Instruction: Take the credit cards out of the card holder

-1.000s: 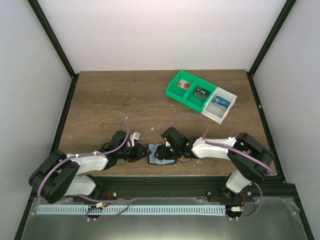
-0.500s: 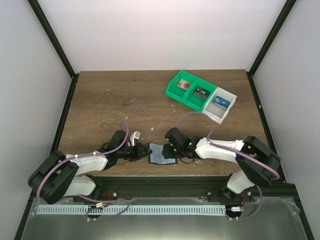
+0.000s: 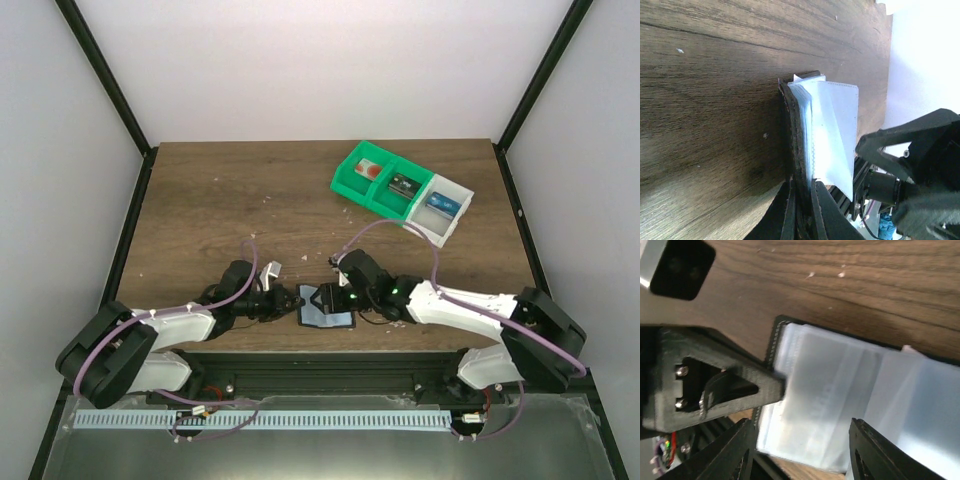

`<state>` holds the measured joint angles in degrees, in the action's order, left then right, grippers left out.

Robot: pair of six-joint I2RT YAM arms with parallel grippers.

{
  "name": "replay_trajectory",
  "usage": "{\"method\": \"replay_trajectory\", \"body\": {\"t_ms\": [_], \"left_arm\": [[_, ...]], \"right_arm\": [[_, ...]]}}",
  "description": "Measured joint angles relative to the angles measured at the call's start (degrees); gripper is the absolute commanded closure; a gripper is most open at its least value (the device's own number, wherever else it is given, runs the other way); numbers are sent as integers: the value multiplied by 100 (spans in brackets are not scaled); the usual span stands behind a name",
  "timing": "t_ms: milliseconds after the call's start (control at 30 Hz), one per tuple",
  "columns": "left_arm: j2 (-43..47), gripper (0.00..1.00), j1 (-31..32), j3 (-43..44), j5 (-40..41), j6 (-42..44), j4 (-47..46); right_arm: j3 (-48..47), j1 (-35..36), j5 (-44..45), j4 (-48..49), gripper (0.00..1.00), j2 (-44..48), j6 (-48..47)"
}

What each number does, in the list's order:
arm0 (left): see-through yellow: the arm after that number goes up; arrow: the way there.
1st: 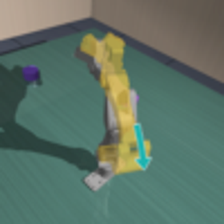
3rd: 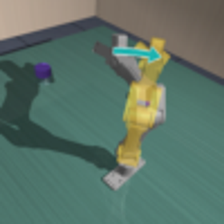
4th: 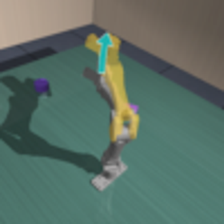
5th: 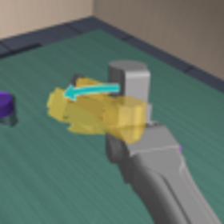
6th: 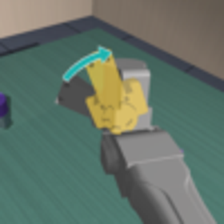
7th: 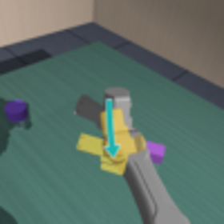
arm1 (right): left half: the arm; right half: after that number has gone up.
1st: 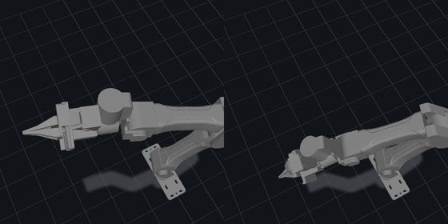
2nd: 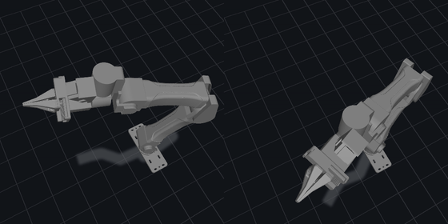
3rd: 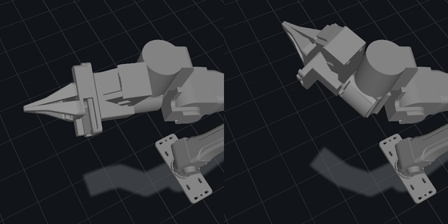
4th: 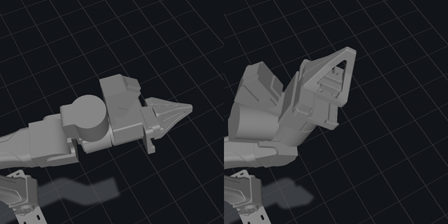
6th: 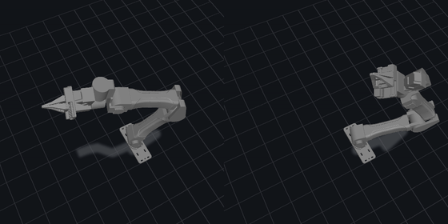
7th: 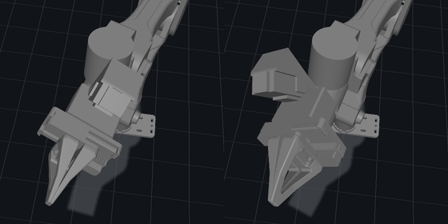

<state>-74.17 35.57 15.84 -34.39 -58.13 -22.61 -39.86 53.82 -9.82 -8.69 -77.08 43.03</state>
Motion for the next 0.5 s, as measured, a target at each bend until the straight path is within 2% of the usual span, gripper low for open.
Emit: {"method": "replay_trajectory", "body": {"t_ms": [167, 500], "left_arm": [[-26, 100, 0, 0, 0, 0, -42], [-142, 100, 0, 0, 2, -9, -103]], "right_arm": [[136, 0, -483, 494, 45, -146, -13], [136, 0, -669, 564, 41, -496, -48]]}}
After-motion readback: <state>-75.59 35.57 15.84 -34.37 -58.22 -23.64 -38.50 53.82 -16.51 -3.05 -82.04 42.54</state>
